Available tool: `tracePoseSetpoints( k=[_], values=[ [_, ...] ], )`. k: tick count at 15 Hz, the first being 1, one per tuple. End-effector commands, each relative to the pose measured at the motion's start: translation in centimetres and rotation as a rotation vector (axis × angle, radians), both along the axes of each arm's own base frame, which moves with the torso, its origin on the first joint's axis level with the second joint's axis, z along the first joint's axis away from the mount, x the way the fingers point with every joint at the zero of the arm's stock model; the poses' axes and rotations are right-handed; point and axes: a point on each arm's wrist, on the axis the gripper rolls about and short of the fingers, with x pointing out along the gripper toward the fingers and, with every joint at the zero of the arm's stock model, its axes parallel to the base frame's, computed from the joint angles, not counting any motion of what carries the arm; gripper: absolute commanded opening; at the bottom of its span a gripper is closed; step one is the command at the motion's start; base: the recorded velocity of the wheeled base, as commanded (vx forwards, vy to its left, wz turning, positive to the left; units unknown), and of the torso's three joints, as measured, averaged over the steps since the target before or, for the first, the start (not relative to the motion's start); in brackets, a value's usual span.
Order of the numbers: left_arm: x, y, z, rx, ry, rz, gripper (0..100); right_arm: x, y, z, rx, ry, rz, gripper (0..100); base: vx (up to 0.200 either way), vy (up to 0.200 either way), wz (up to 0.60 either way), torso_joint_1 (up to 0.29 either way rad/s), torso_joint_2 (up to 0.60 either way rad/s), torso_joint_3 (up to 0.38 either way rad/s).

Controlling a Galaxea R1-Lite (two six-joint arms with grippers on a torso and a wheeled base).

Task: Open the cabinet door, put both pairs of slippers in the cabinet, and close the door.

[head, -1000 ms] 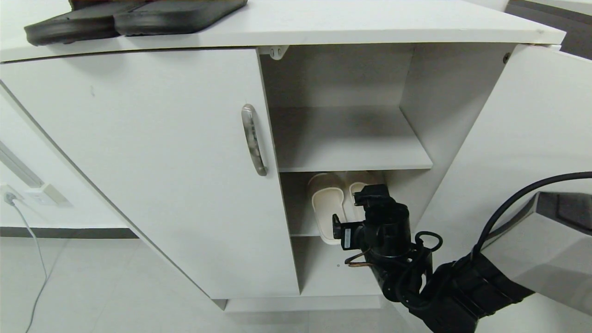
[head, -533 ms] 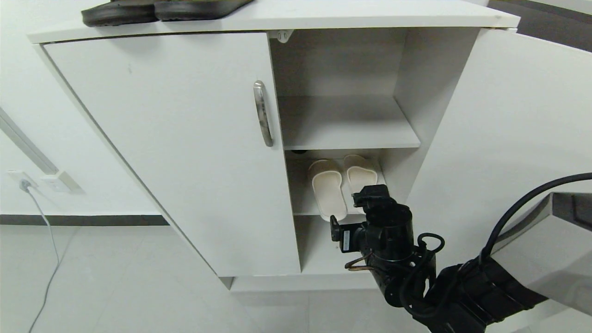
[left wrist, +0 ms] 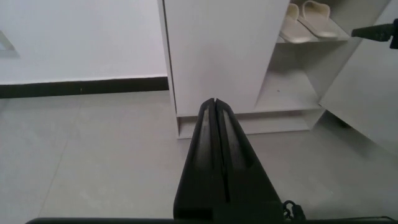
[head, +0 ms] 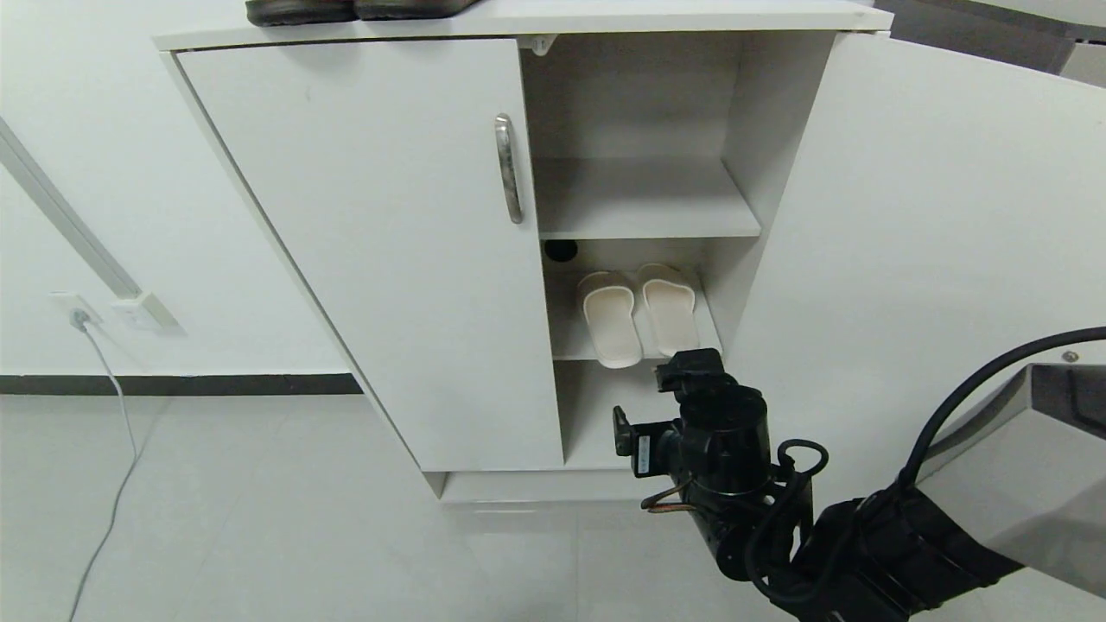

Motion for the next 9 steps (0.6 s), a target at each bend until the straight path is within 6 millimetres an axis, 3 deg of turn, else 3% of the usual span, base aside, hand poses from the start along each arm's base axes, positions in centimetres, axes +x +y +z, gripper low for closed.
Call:
tracePoseSetpoints(
  k=[1, 9],
  values=[
    [0.0, 0.0, -0.01, 0.0, 0.001, 0.0, 0, -0.01, -0.02, -0.25, -0.006, 0.005, 0.0, 100, 0.0, 0.0, 0.0, 0.0, 0.0, 0.0],
    [0.0, 0.0, -0.01, 0.0, 0.001, 0.0, 0, -0.27, -0.06, -0.37, -0.012, 0.01, 0.003, 100, 0.0, 0.0, 0.0, 0.0, 0.0, 0.0]
  ],
)
